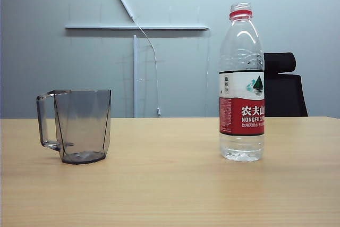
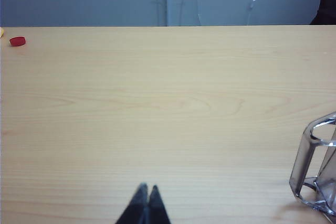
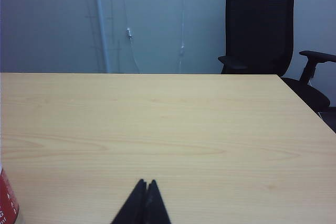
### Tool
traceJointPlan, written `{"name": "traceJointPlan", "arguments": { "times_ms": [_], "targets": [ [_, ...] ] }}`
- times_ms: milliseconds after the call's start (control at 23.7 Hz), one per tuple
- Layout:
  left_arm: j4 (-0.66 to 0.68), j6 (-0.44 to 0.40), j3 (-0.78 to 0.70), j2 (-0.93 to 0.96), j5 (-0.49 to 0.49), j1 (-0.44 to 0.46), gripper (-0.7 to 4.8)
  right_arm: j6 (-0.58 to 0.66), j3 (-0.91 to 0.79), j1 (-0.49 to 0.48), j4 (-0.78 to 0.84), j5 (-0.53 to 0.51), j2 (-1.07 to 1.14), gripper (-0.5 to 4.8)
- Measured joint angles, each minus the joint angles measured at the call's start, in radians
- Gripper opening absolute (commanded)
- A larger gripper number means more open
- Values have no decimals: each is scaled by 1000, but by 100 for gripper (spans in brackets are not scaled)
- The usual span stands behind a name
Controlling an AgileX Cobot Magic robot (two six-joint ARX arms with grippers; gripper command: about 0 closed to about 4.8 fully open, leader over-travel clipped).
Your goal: Pick up the mineral water bottle on the table and pour water into the mug until it's half full.
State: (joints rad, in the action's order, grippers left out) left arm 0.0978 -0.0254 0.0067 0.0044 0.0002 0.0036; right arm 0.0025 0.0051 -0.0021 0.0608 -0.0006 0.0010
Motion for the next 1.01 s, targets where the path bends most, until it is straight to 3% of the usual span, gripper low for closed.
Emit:
{"name": "traceJointPlan", "arguments": {
  "times_ms": [548, 632, 716, 801, 885, 969, 1011],
  "targets": [
    [0, 0, 0, 0, 0, -2, -2, 0, 0, 0, 0, -1, 0, -5],
    [0, 0, 0, 0, -14, -34, -2, 0, 0, 0, 0, -2, 0, -5],
    [-1, 0, 0, 23, -47, -188, -2, 64, 0, 0, 1, -66, 0, -3],
    [-1, 0, 0, 45, -50, -286, -2, 139, 0, 0, 2, -122, 0, 1],
    [2, 0, 0, 74, -53, -426, -2, 250, 0, 0, 1, -214, 0, 30],
    [4, 0, 0, 84, -48, -555, -2, 302, 0, 1, 0, -296, 0, 168],
    [3, 0, 0, 87, -44, -592, -2, 322, 0, 4, -3, -321, 0, 190]
  ]
}}
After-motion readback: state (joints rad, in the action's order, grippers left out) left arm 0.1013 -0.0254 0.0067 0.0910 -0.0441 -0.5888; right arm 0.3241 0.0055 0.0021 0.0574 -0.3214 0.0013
